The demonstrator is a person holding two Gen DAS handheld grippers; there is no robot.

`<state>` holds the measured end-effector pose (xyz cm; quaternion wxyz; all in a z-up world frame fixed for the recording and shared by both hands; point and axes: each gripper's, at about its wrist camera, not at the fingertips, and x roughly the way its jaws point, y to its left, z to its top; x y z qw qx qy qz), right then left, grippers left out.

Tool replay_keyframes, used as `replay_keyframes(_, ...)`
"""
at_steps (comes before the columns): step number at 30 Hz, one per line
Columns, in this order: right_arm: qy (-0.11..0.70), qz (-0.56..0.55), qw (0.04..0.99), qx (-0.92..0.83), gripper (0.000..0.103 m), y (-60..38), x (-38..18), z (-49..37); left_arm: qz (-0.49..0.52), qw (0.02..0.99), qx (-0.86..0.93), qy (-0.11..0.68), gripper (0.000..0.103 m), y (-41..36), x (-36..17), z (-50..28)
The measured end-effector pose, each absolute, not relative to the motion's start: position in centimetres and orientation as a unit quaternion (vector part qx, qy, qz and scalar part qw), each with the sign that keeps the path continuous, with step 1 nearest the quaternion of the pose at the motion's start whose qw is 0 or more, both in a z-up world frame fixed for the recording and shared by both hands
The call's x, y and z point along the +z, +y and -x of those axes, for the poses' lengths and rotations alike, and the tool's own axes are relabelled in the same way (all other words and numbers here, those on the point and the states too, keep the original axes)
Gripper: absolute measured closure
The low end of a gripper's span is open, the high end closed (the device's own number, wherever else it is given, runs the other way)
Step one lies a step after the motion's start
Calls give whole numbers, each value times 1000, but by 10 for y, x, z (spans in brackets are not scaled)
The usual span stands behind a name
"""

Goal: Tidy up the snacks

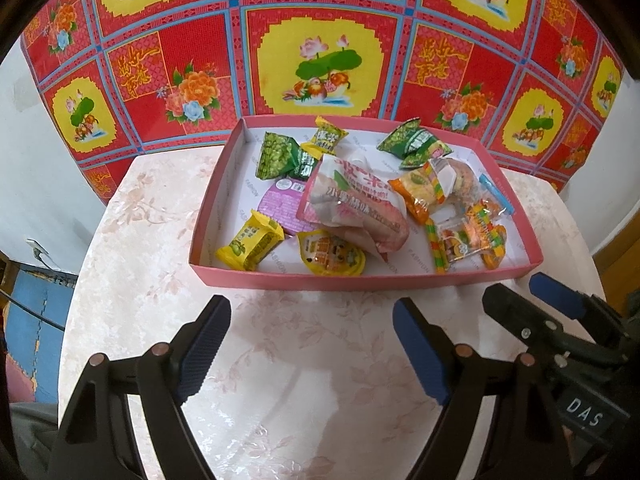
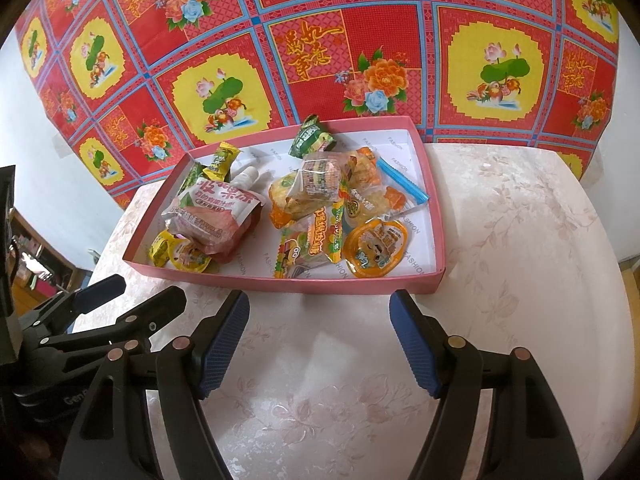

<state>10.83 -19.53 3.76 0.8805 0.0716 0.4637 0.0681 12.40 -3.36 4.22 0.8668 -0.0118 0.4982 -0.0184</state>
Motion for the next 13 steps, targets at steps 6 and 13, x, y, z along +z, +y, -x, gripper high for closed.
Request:
replay_keyframes(6,464,-72,880,68,29,-195,38,-108,11,866,-18,499,16,-33,42,-123)
replay_keyframes(13,464,-71,880,68,29,-195,39,-109,11,866,-19,500,16,-33,42,-121)
